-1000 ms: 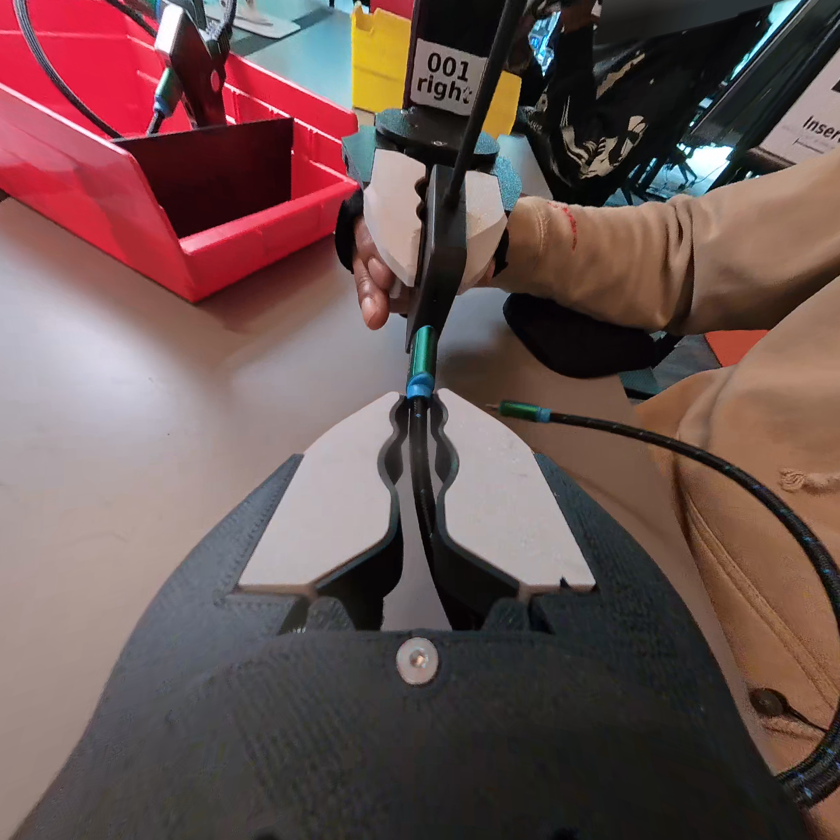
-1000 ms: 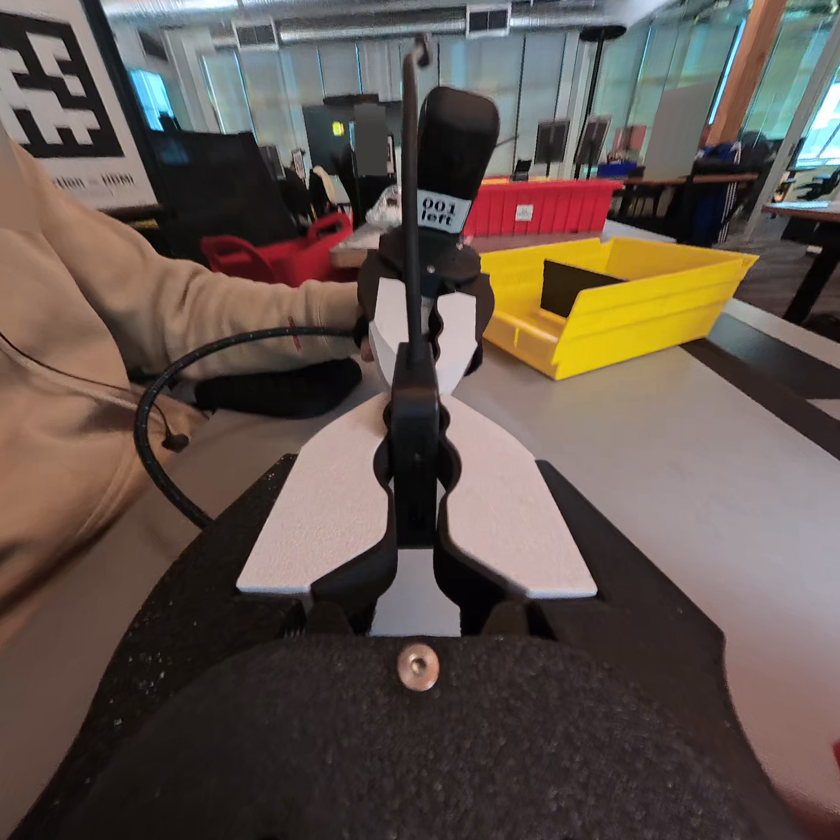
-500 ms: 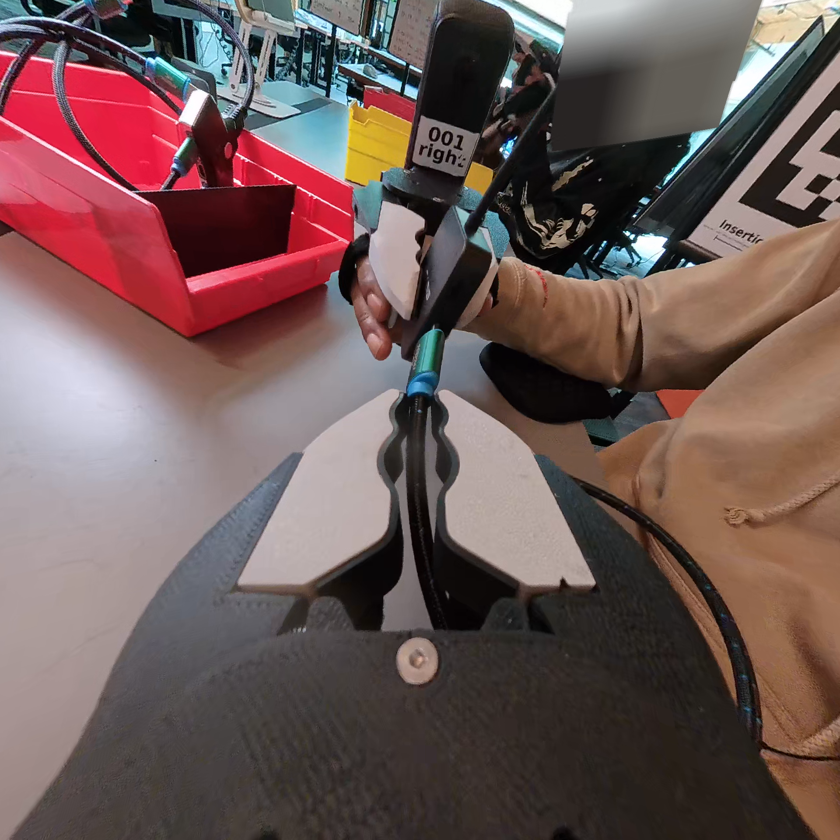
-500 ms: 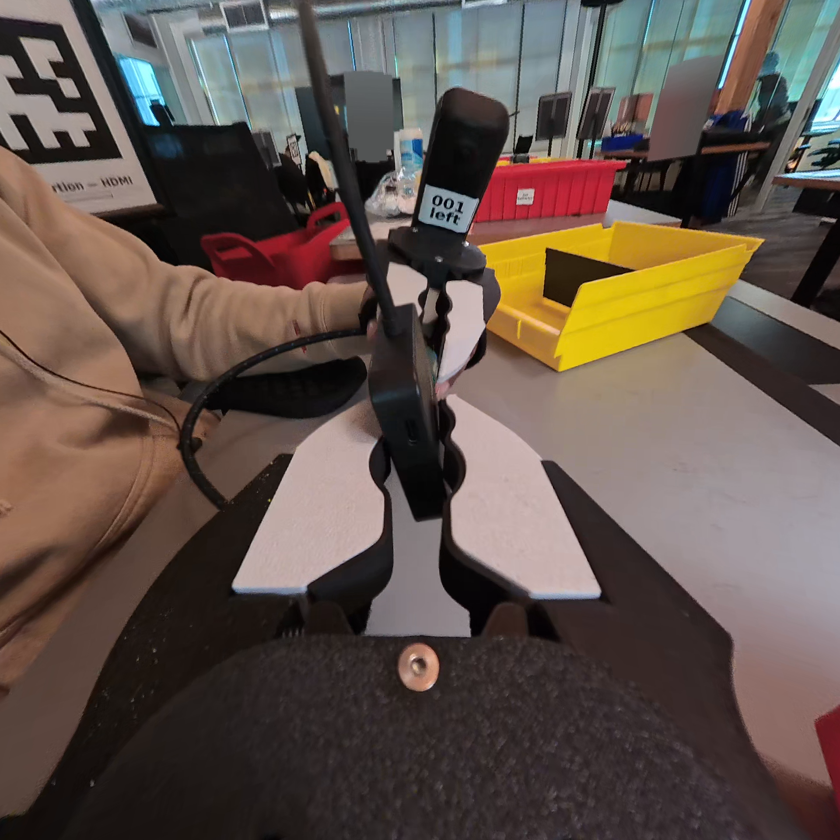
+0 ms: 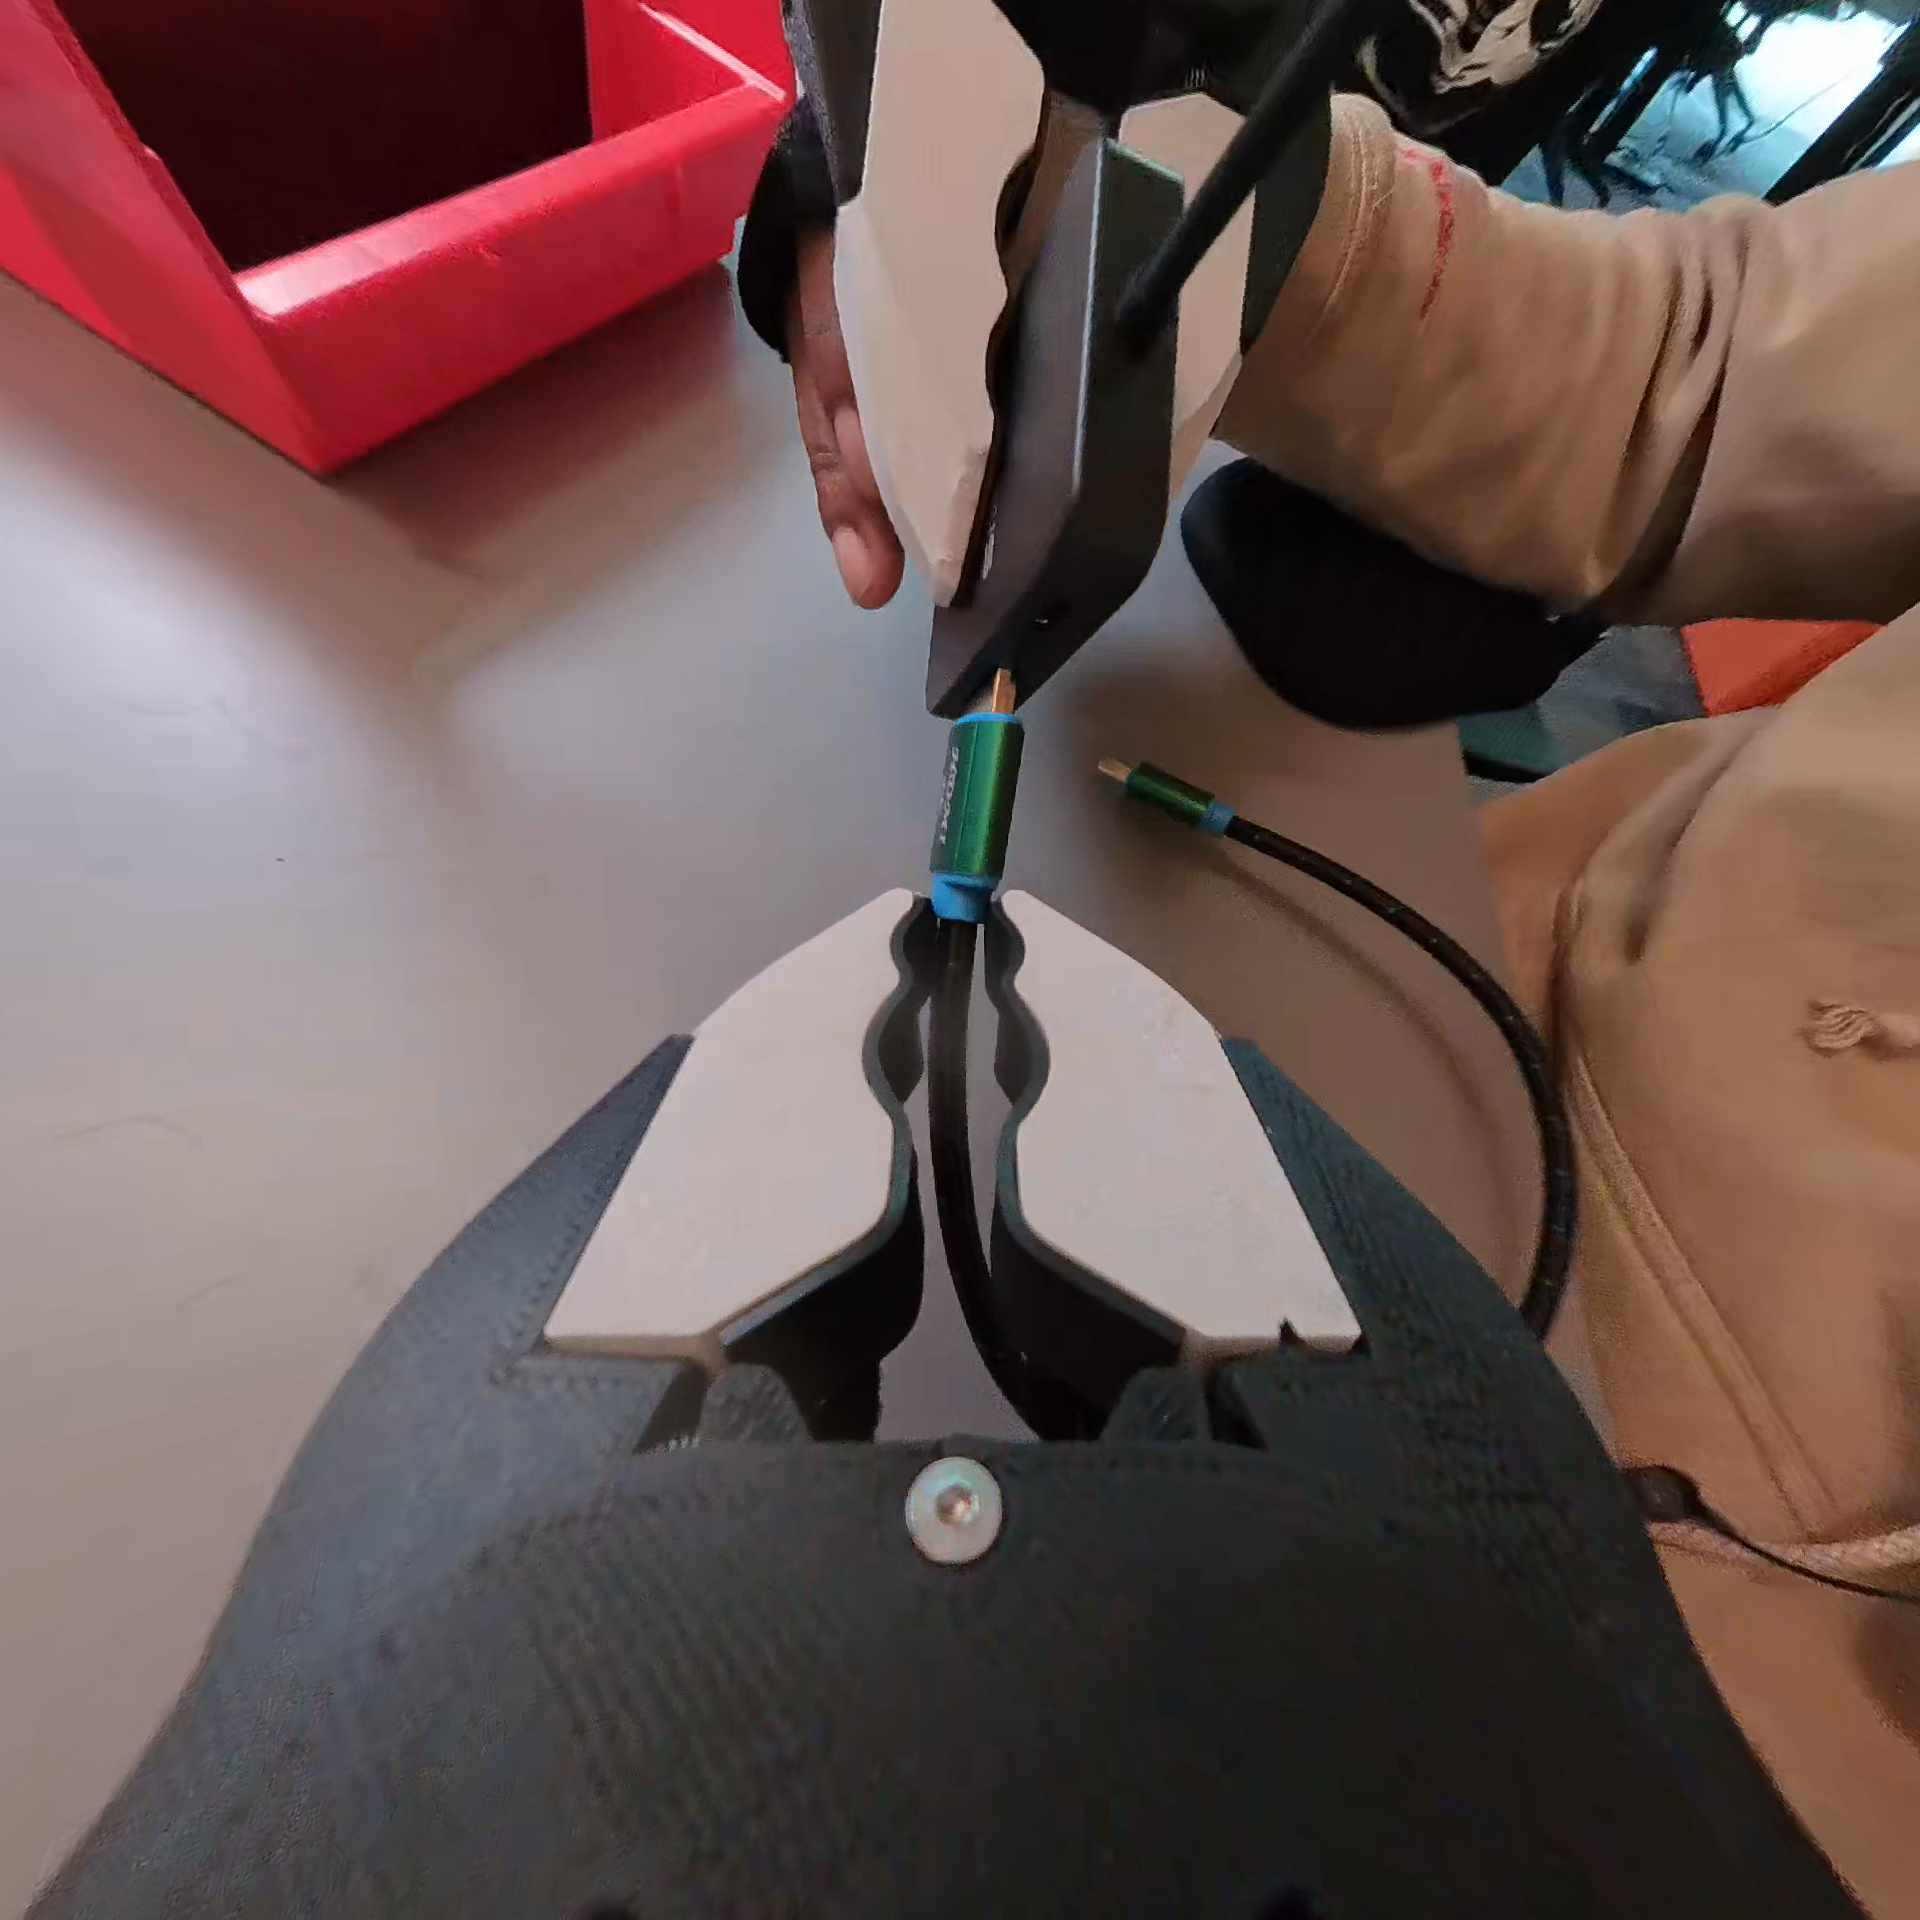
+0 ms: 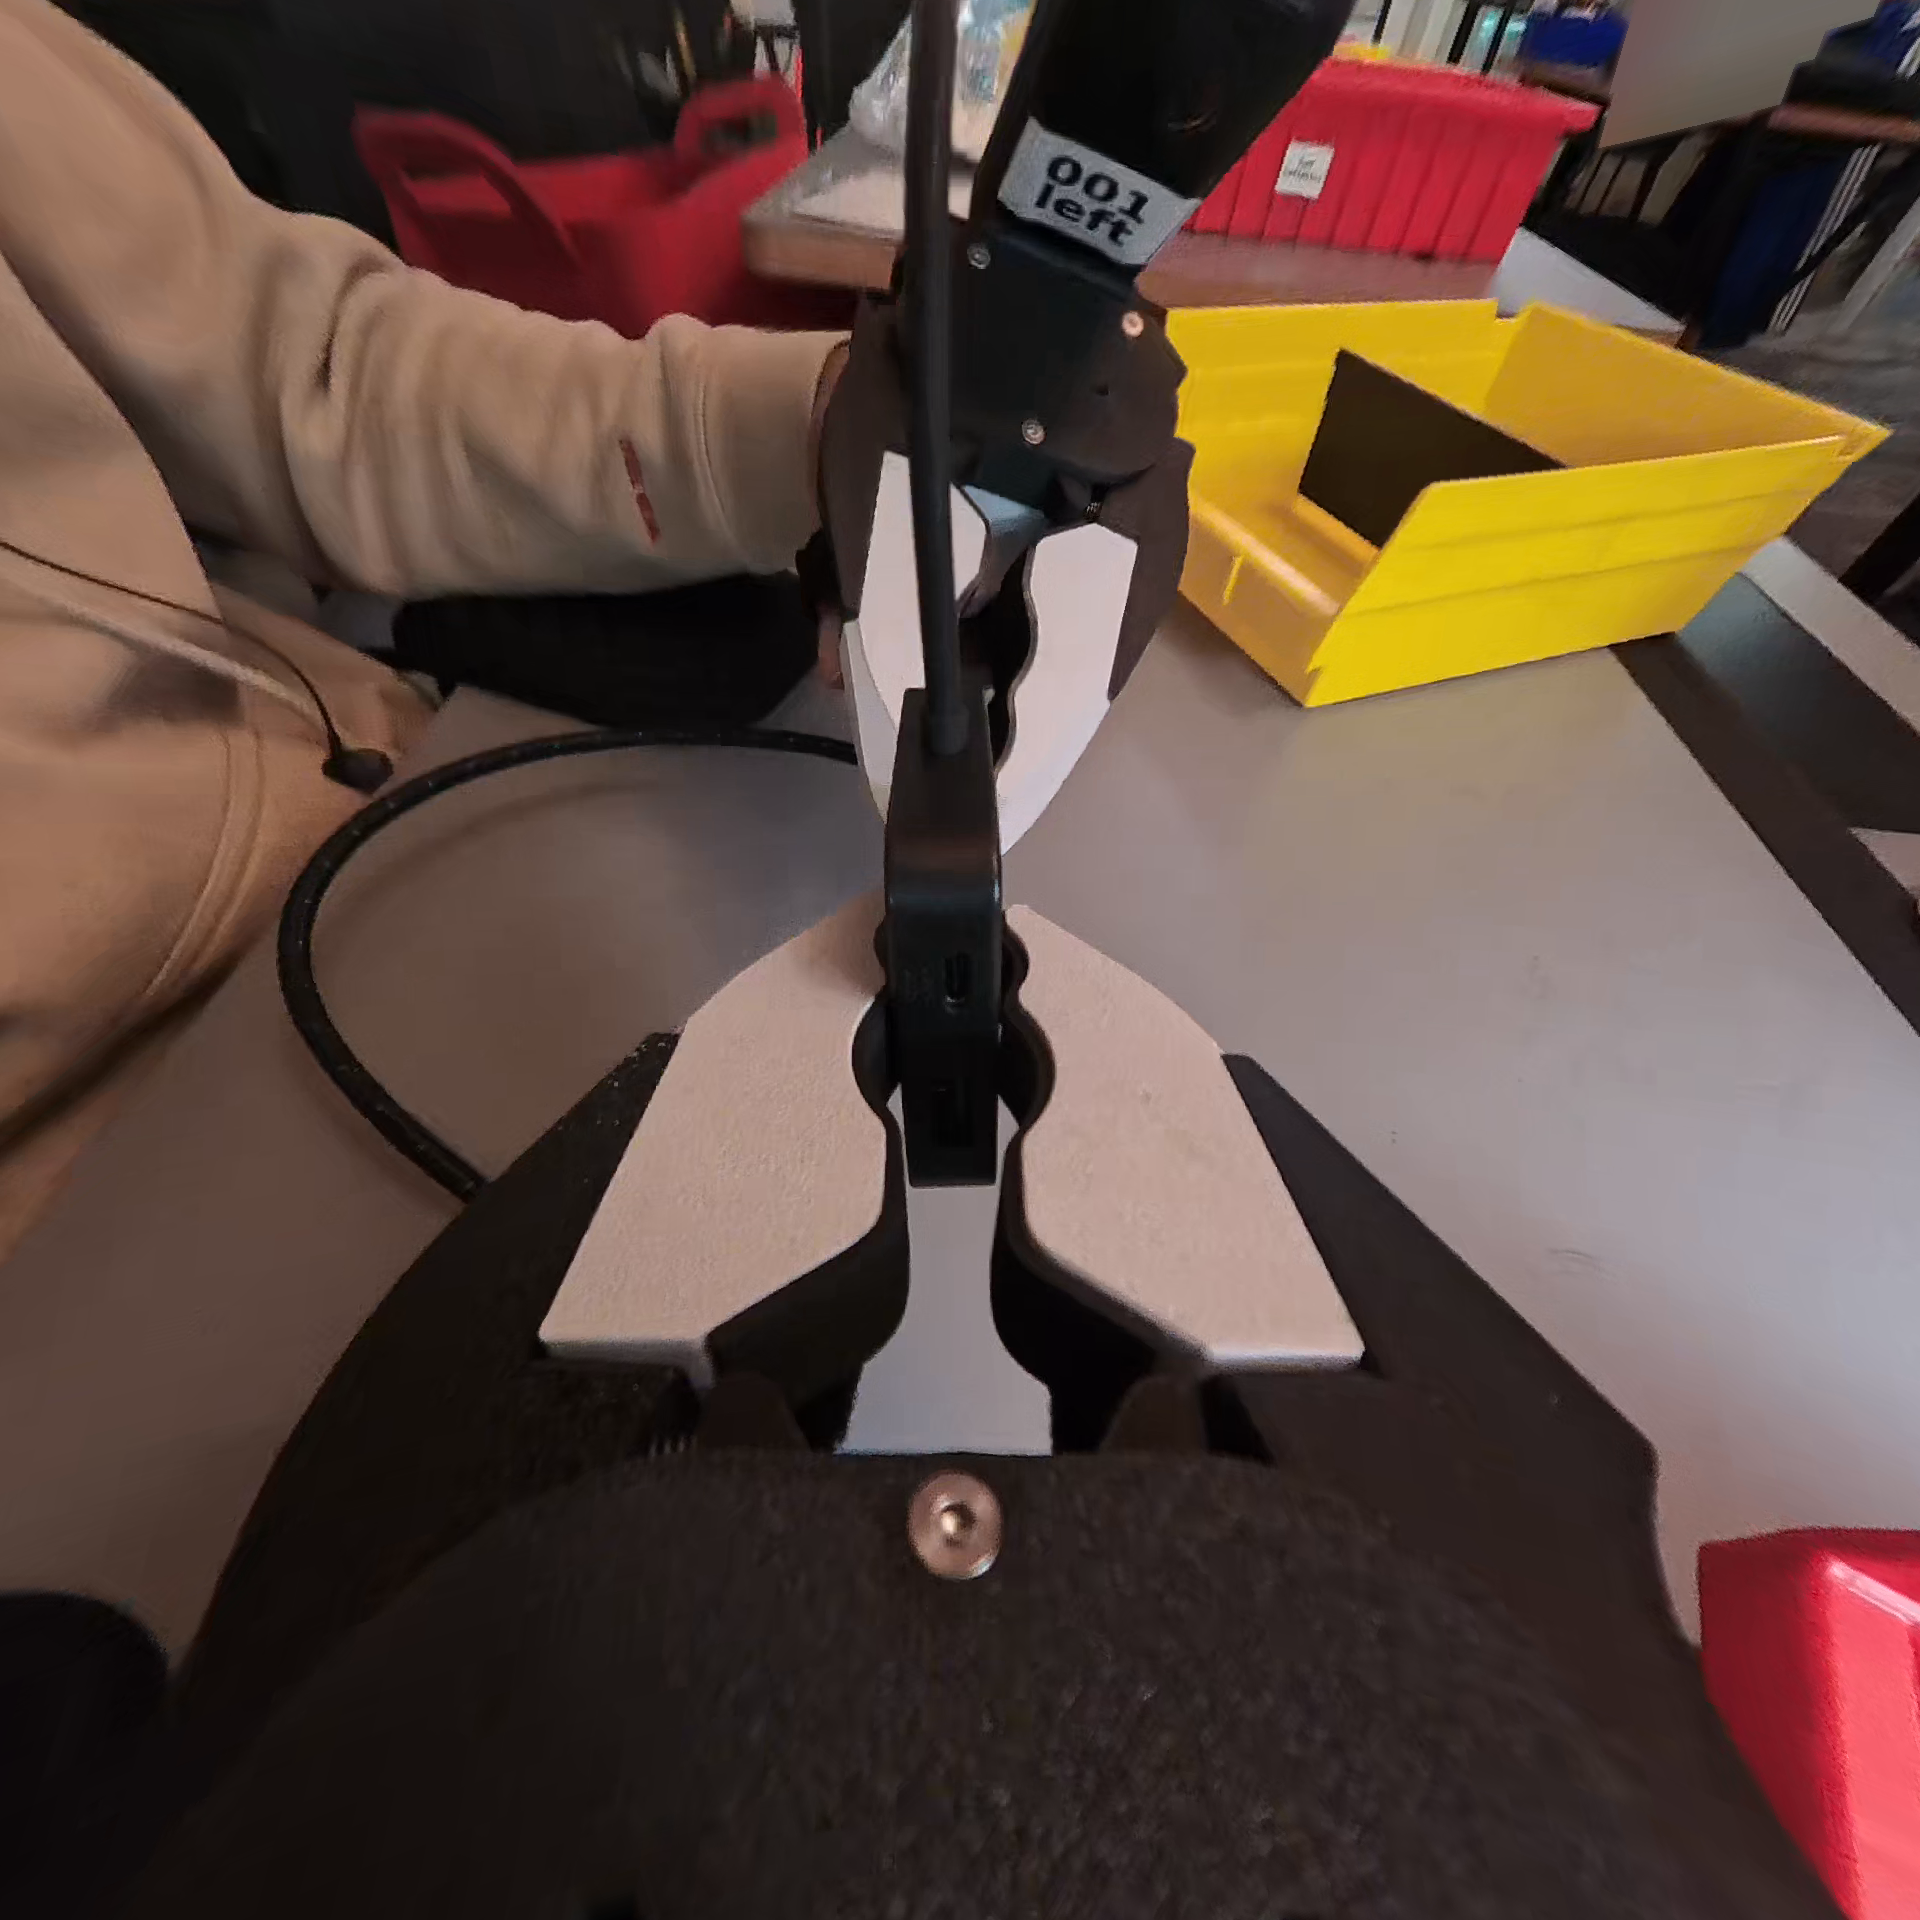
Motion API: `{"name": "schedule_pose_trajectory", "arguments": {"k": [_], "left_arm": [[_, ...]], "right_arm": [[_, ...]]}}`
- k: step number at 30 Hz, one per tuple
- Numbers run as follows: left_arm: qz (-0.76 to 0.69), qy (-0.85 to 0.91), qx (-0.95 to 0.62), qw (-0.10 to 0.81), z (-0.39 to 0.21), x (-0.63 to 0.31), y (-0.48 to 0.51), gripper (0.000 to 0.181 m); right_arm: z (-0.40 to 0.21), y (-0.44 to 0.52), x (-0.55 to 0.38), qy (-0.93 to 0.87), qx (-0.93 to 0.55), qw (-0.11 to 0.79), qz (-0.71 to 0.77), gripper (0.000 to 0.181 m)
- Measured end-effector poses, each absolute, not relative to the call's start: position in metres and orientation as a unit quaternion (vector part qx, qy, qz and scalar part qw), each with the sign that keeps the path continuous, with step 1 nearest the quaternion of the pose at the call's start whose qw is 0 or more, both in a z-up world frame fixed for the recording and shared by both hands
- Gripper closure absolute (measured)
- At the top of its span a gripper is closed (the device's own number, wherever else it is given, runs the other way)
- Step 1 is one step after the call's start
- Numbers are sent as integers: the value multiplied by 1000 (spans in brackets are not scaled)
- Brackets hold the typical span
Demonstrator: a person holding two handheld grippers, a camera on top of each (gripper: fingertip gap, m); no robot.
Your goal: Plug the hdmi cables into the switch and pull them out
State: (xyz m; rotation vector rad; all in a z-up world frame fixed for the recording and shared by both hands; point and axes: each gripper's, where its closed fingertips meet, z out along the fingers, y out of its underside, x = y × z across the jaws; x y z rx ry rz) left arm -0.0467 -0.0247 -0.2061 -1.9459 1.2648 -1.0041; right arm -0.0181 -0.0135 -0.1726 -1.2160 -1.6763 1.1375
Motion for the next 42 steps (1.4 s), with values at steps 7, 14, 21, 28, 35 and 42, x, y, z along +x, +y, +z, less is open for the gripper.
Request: {"name": "schedule_pose_trajectory", "arguments": {"k": [7, 14, 21, 28, 35, 42], "left_arm": [[-372, 465, -769, 233, -224, -42, -34, 171], [-415, 455, -756, 220, -220, -40, -38, 171], [-434, 442, -763, 186, -228, -35, -44, 172], [-469, 420, -745, 223, -210, -43, -36, 171], [-455, 391, -748, 283, -198, -59, -17, 171], [-430, 389, -747, 326, -195, -66, -7, 171]], "right_arm": [[-190, -20, -12, -702, -481, 342, 398, 168], [-193, -23, -11, -698, -484, 321, 420, 168], [-204, -28, -12, -693, -499, 282, 438, 168], [-196, -23, -17, -652, -503, 293, 485, 168], [-192, -4, -22, -643, -531, 352, 425, 159], [-177, 1, -16, -655, -512, 402, 384, 164]]}}
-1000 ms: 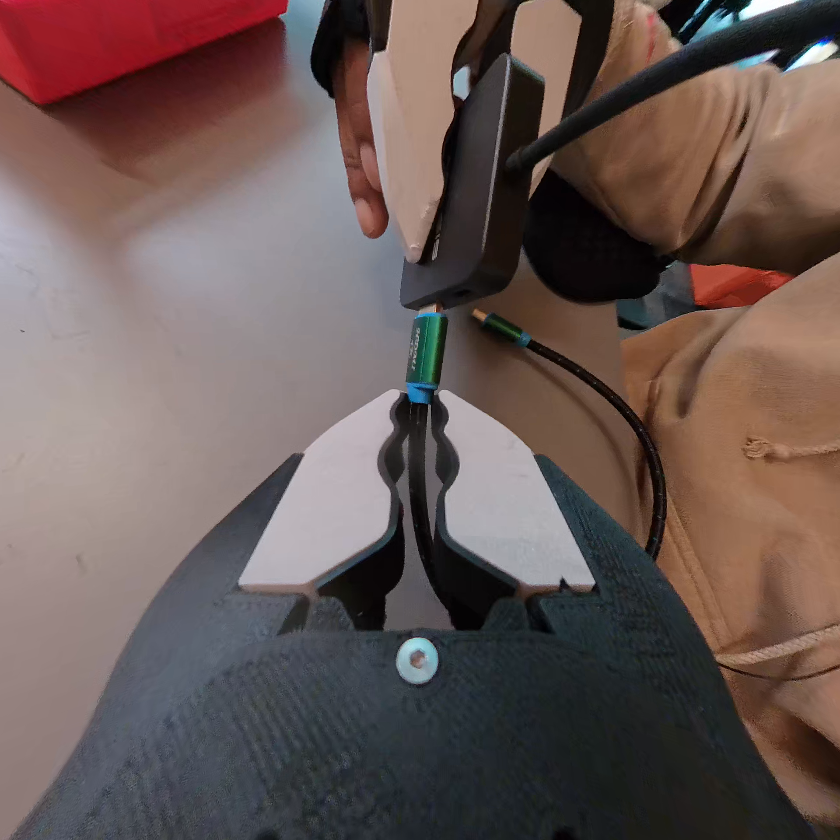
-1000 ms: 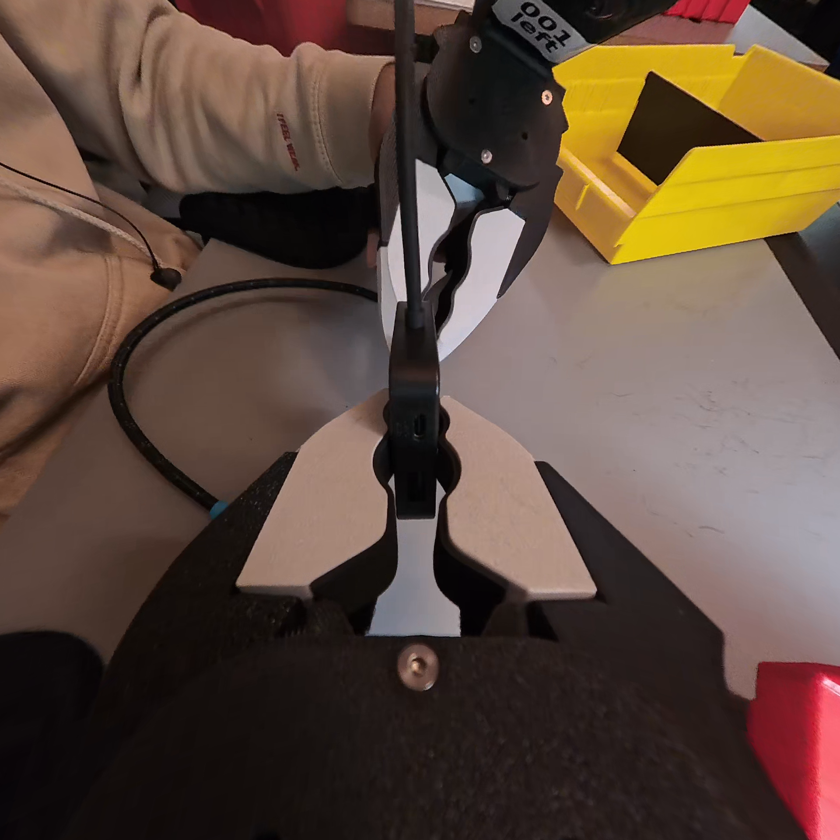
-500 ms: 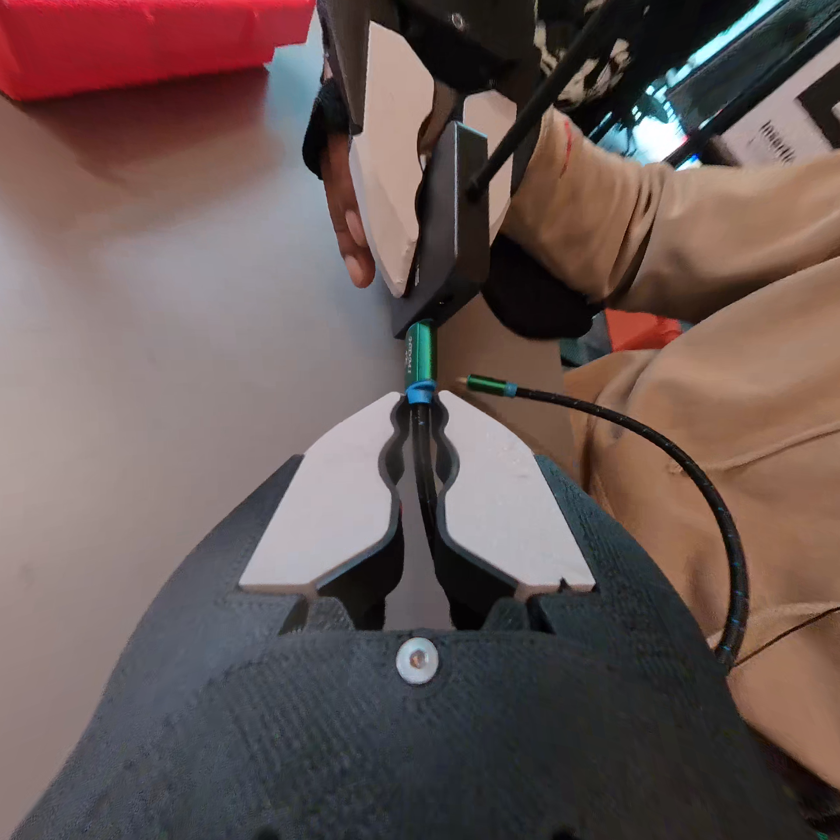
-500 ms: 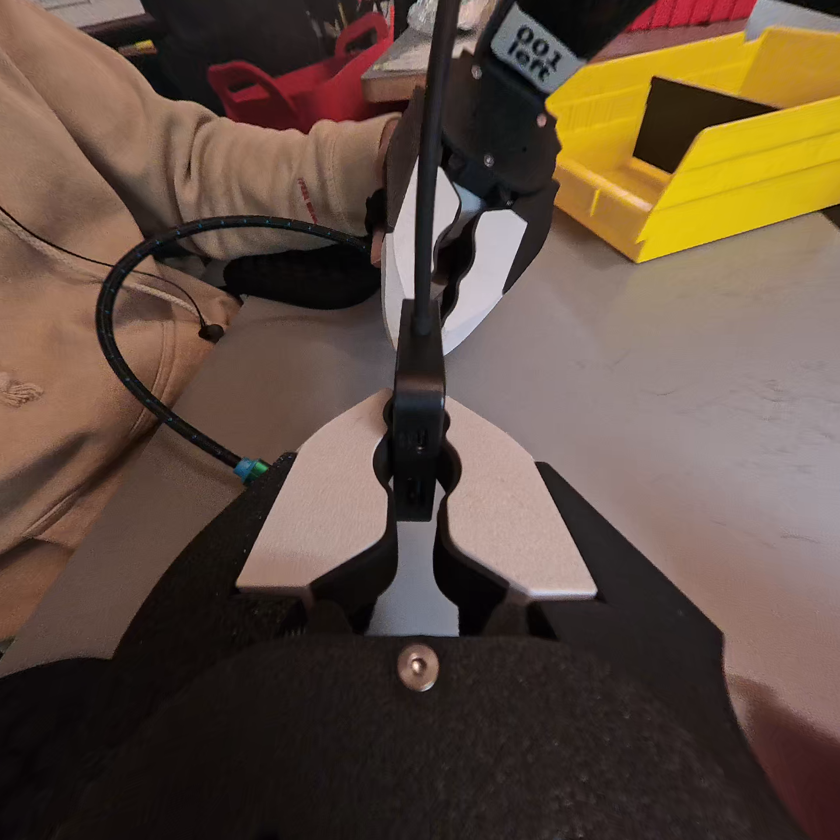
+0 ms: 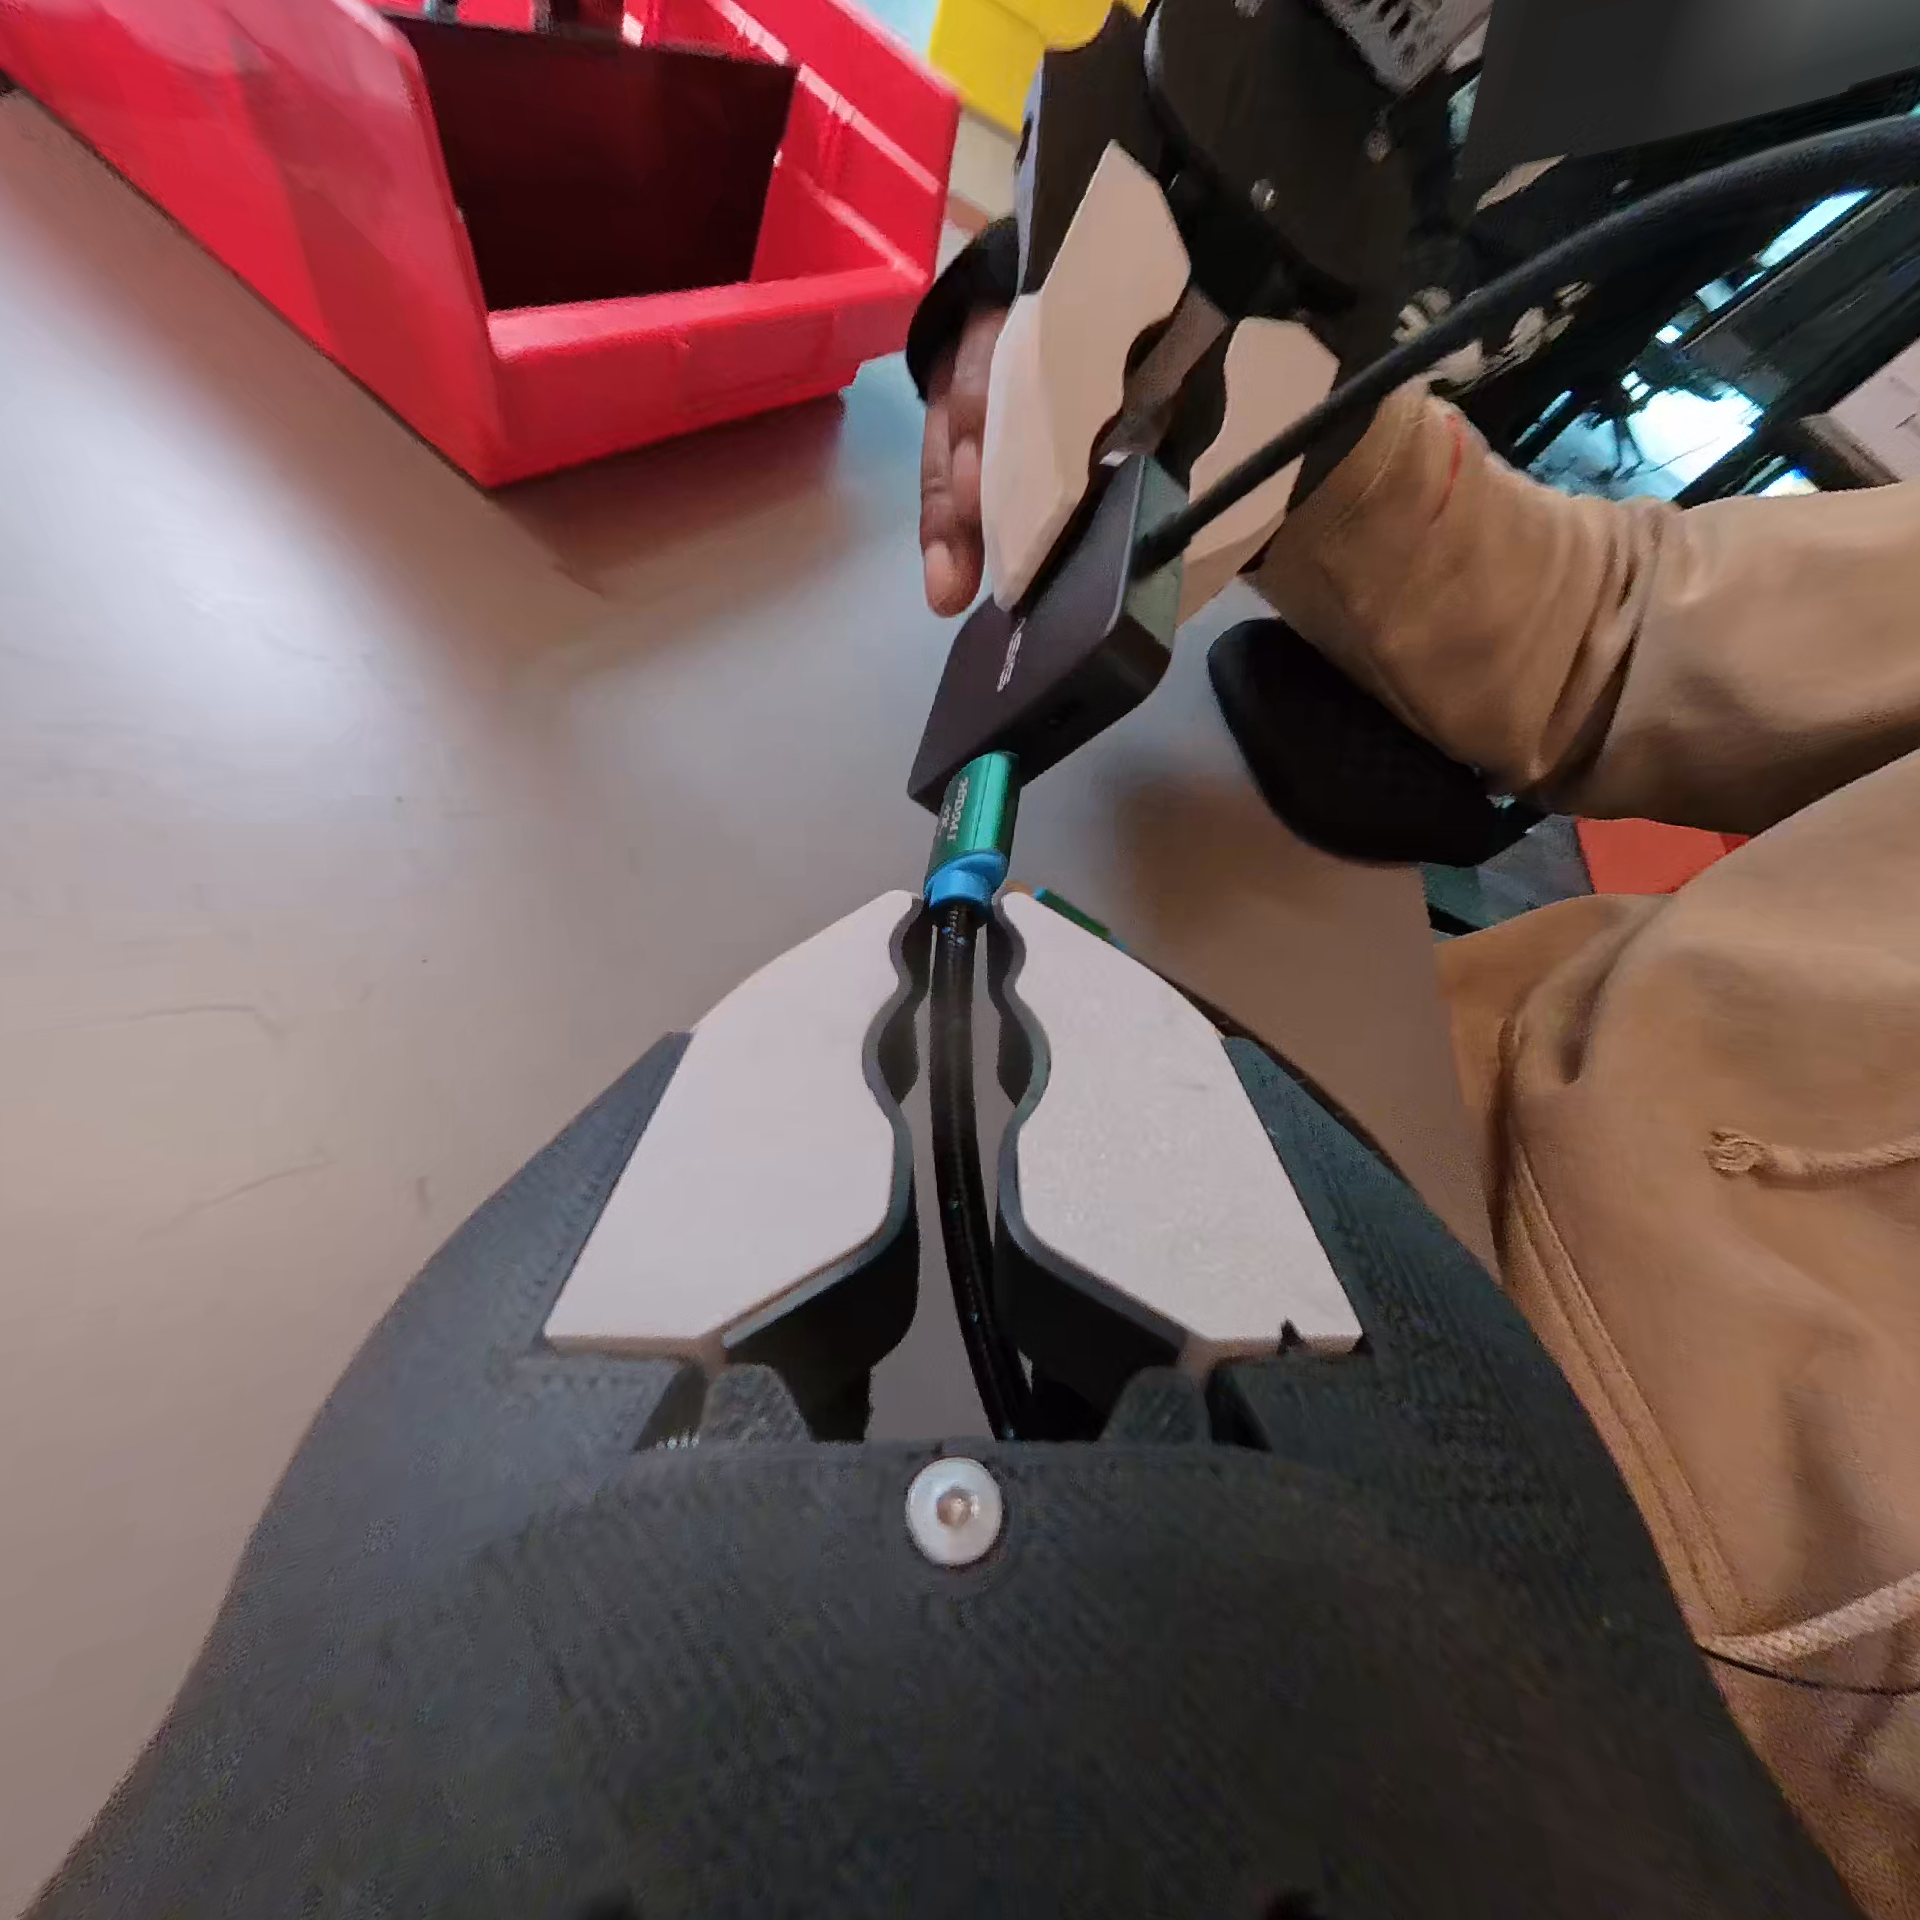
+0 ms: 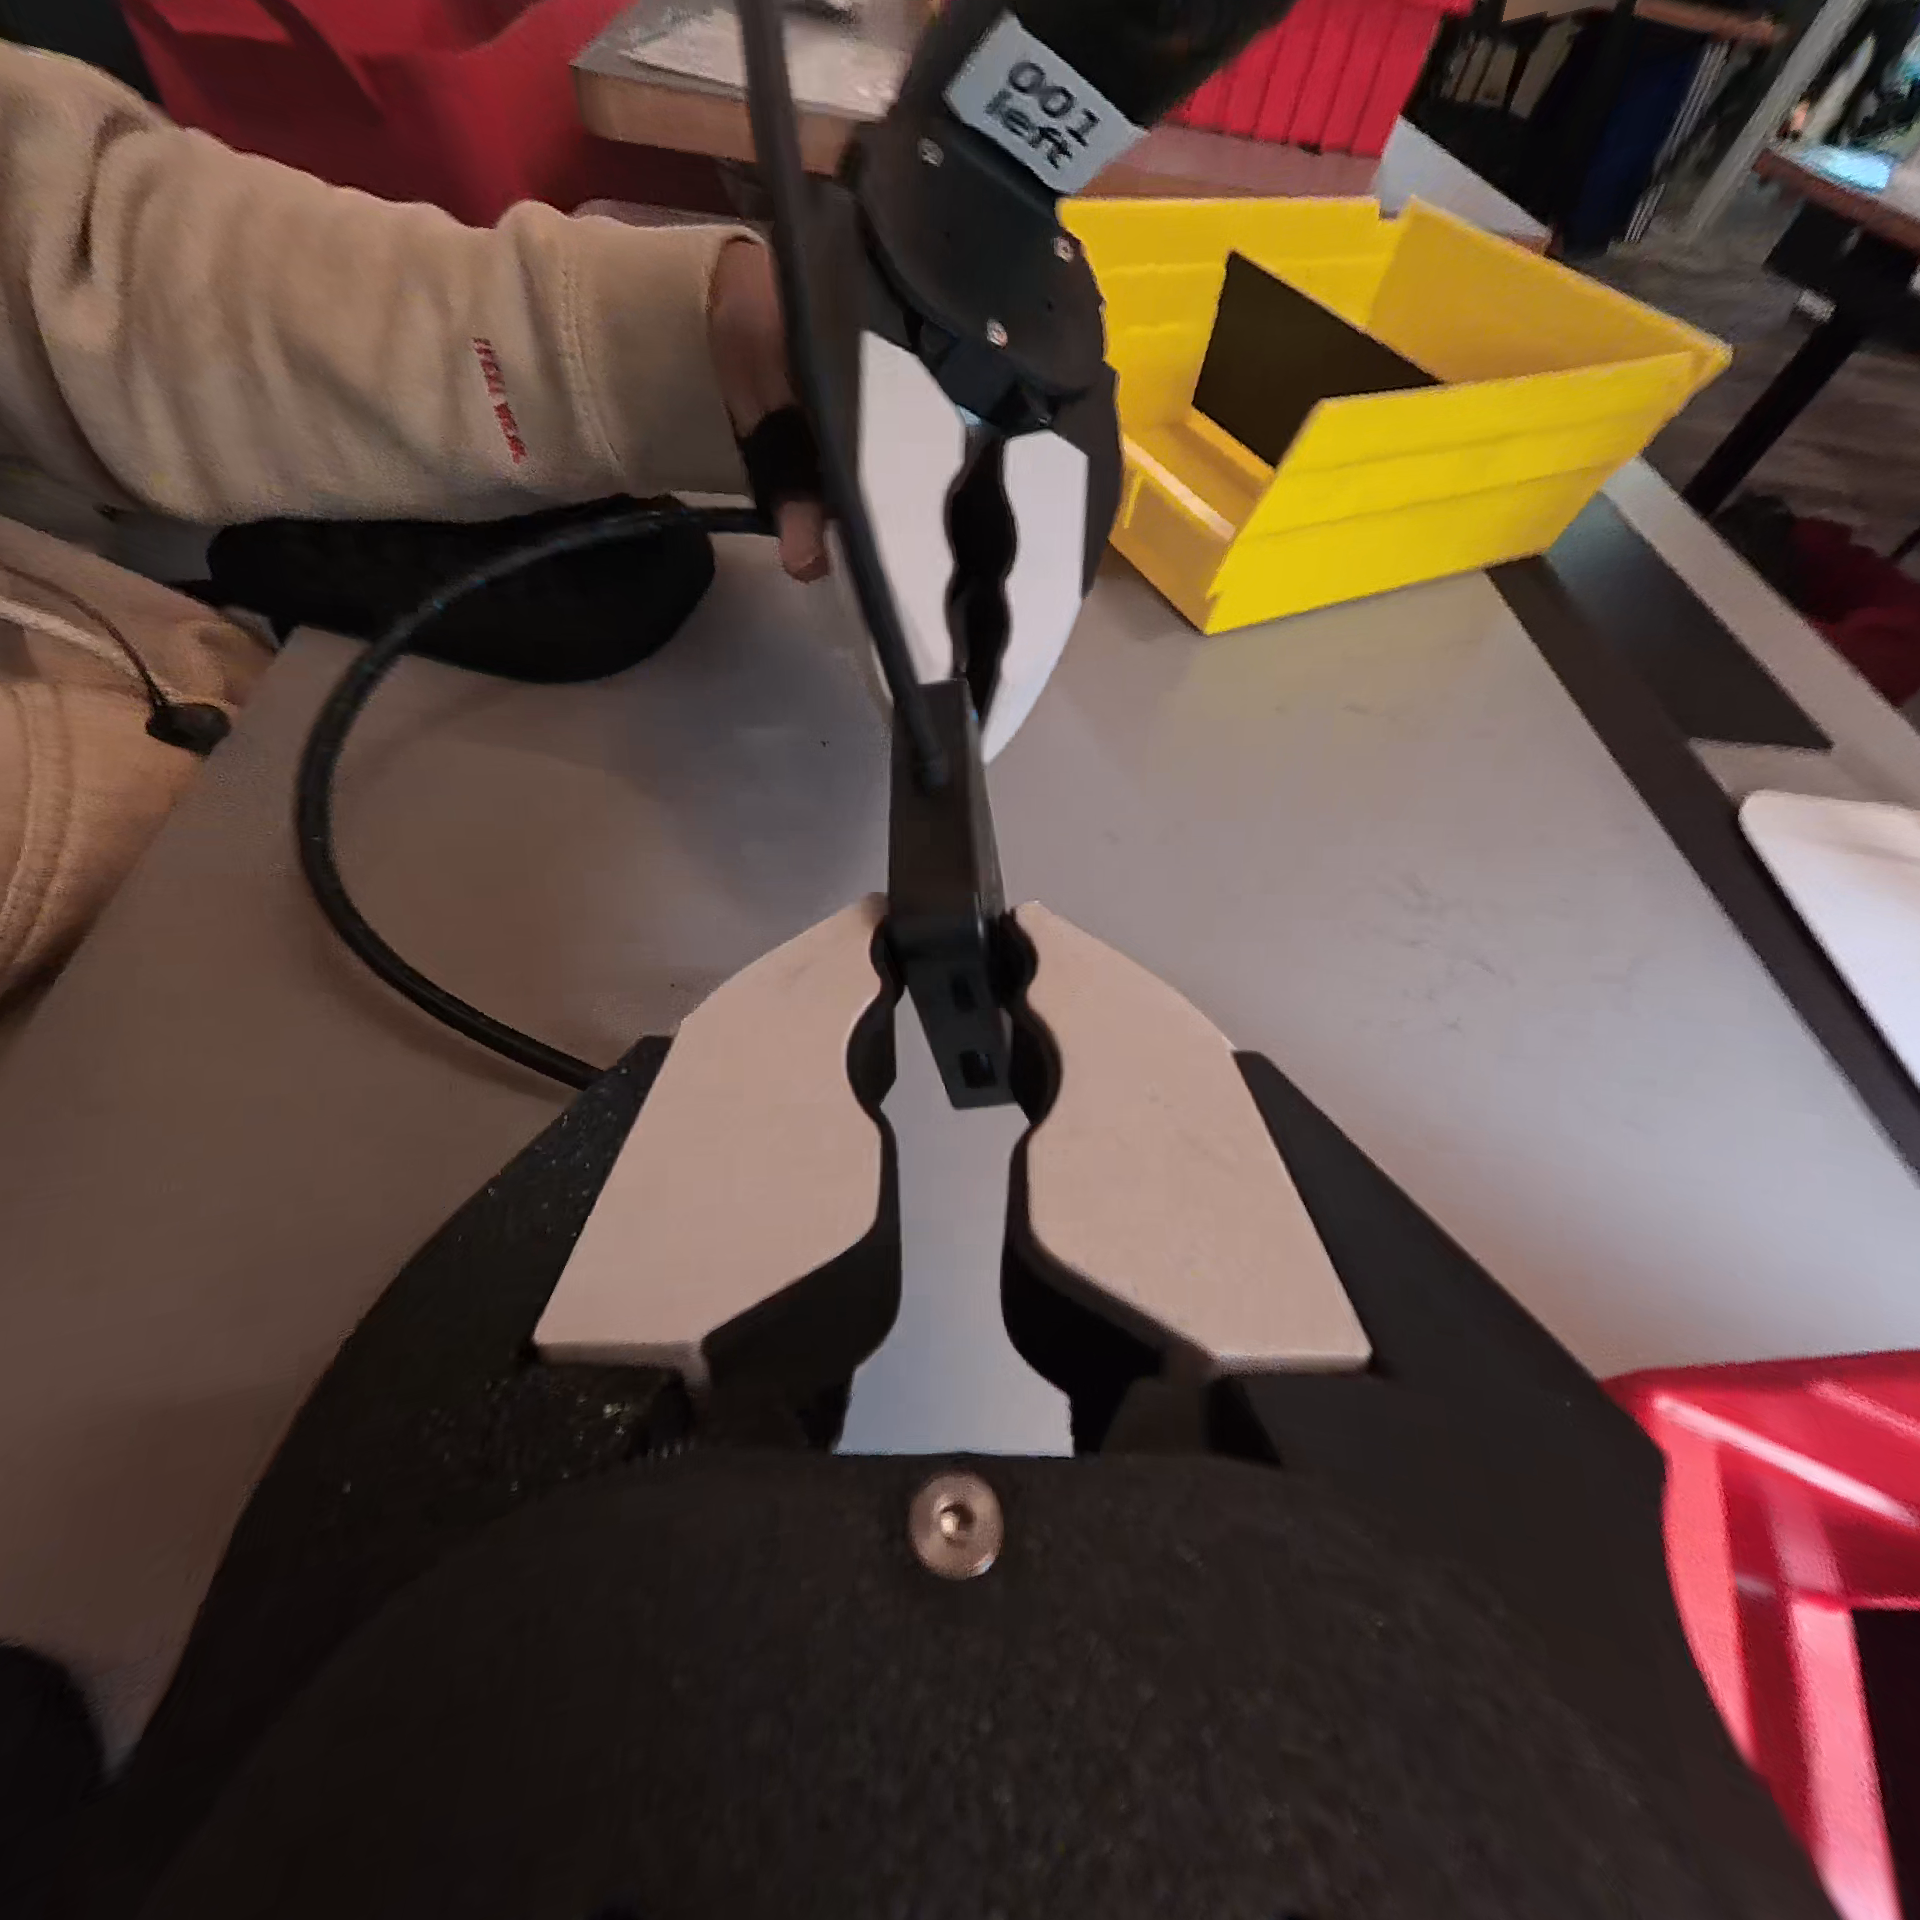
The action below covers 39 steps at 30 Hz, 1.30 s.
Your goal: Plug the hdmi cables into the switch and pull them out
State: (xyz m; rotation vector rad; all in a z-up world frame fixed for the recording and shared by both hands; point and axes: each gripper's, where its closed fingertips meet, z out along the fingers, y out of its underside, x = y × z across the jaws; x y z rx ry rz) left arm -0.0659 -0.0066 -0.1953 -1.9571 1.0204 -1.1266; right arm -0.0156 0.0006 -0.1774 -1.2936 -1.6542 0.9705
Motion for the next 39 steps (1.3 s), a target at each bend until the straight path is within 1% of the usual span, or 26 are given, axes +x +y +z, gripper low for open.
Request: {"name": "schedule_pose_trajectory", "arguments": {"k": [2, 3, 5, 8, 10, 13, 16, 19, 22, 24, 25, 30, 33, 39], "left_arm": [[-441, 379, -730, 360, -182, -69, -2, 167], [-447, 364, -719, 389, -172, -73, 3, 160], [-456, 327, -699, 443, -151, -87, 15, 153], [-439, 247, -691, 518, -131, -119, 39, 151], [-429, 193, -688, 552, -125, -140, 52, 152], [-405, 163, -697, 569, -130, -157, 62, 152], [-385, 173, -707, 568, -136, -156, 64, 152], [-374, 191, -711, 564, -140, -149, 62, 153], [-356, 211, -719, 558, -146, -143, 61, 153], [-346, 221, -722, 557, -149, -141, 60, 154], [-343, 224, -723, 556, -150, -140, 60, 154], [-330, 229, -726, 558, -152, -141, 61, 155], [-318, 231, -729, 560, -155, -142, 63, 155], [-298, 233, -734, 563, -160, -142, 66, 155]], "right_arm": [[-173, -1, -13, -666, -504, 405, 373, 167], [-171, -1, -11, -671, -505, 403, 363, 167], [-156, 1, -6, -669, -498, 423, 355, 167], [-118, 9, 8, -656, -487, 467, 338, 168], [-88, 19, 20, -644, -483, 498, 323, 168], [-40, 43, 39, -622, -489, 544, 279, 168], [9, 78, 58, -597, -502, 593, 201, 168], [50, 123, 79, -560, -519, 638, 100, 167], [73, 170, 105, -515, -536, 669, -12, 168], [65, 200, 122, -493, -557, 664, -72, 168], [52, 214, 130, -493, -573, 647, -94, 168], [-49, 255, 156, -530, -639, 535, -159, 167], [-96, 264, 162, -579, -636, 462, -215, 167], [-149, 278, 159, -657, -600, 362, -278, 167]]}}
